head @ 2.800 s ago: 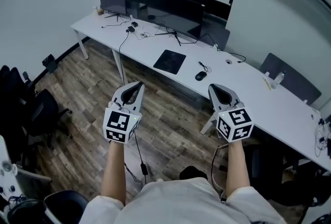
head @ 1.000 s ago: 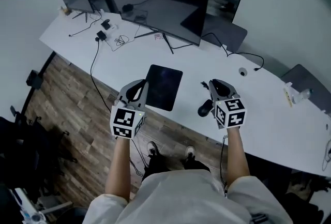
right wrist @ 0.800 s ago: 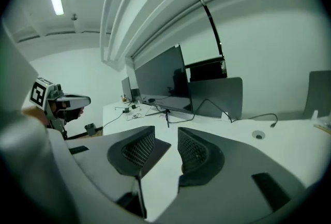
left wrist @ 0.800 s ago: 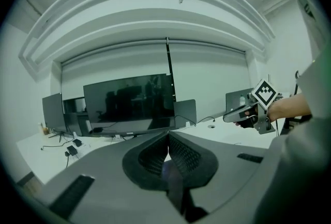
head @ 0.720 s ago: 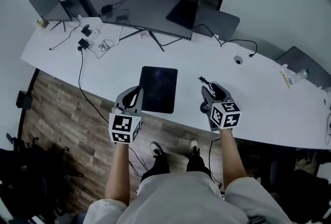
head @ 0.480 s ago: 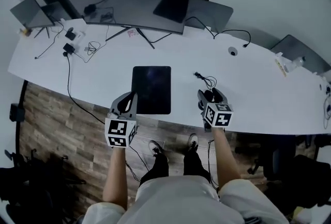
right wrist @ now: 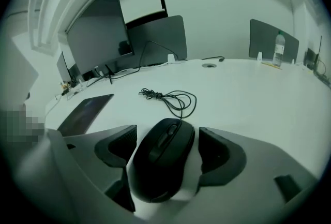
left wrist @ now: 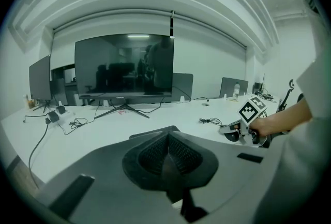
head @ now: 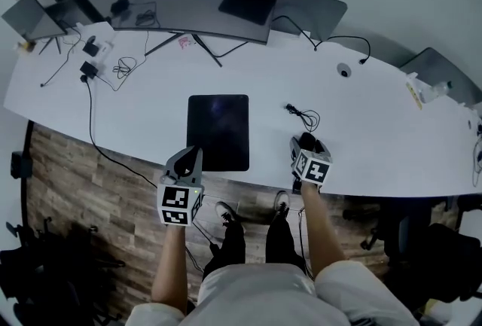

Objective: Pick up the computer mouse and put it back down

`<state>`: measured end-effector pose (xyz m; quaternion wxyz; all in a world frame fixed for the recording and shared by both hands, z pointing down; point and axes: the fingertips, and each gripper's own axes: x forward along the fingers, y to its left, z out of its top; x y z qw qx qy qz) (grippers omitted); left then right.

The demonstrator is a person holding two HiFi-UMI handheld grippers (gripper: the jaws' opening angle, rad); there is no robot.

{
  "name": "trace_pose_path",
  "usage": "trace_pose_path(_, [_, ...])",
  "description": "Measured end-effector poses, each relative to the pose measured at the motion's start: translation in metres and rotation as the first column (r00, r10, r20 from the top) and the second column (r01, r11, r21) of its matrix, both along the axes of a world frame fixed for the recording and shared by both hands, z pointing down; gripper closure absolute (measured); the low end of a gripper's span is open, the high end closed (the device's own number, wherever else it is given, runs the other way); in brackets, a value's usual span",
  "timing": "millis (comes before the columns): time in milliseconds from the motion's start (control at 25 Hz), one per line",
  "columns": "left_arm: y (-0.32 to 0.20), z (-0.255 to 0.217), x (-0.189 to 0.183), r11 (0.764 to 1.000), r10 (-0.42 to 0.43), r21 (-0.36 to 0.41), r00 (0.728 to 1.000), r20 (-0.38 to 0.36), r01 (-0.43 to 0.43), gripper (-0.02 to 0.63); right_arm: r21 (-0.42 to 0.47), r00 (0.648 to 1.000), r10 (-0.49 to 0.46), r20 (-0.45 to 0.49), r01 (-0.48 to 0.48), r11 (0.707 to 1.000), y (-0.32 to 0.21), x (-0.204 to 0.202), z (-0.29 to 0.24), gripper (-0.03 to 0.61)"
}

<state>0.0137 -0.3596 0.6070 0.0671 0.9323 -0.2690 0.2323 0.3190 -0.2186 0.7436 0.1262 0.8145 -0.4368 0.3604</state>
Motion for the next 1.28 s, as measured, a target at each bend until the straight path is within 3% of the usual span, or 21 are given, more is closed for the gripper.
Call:
trace_pose_path(120, [0.004, 0.006, 0.001, 1.0, -0.001, -0.006, 1.0, 0.015, 0.002, 0.595, -0.025, 0.999, 0.0, -0.034, -0.001, 1.0, -0.003, 0.003, 0.003, 0.236])
trace_pose_path(360, [-0.003, -0.013, -0.01, 0.998, -0.057, 0.018, 0.998, 0.003, 0.057, 0.595, -0.015, 0.998, -0.051, 0.025, 0.052, 0.999, -0.018, 0.01, -0.013, 0.255])
trace_pose_path(520, [-0.014, -0.04, -0.025, 0.99, -0.124, 0.059, 0.992, -0.022, 0.125, 0.595, 0.039, 0.989, -0.145, -0.033, 0.146, 0.988, -0.034, 0.012, -0.058, 0.259])
trace_pose_path(640, [-0.02, -0.069, -0.034, 0.98, -0.171, 0.09, 0.984, -0.056, 0.175, 0.595, 0.103, 0.968, -0.237, -0.088, 0.245, 0.964, -0.052, 0.006, -0.099, 0.259])
trace_pose_path(880, [-0.024, -0.128, -0.048, 0.956, -0.226, 0.161, 0.966, -0.129, 0.245, 0.595, 0.188, 0.896, -0.417, -0.153, 0.441, 0.878, -0.093, -0.028, -0.176, 0.262])
trace_pose_path(1080, [-0.022, -0.171, -0.066, 0.931, -0.251, 0.227, 0.953, -0.168, 0.285, 0.595, 0.244, 0.817, -0.528, -0.233, 0.575, 0.781, -0.116, -0.064, -0.244, 0.262])
trace_pose_path(1280, [-0.022, -0.209, -0.082, 0.908, -0.27, 0.271, 0.94, -0.209, 0.321, 0.595, 0.267, 0.716, -0.612, -0.335, 0.696, 0.667, -0.124, -0.107, -0.305, 0.262])
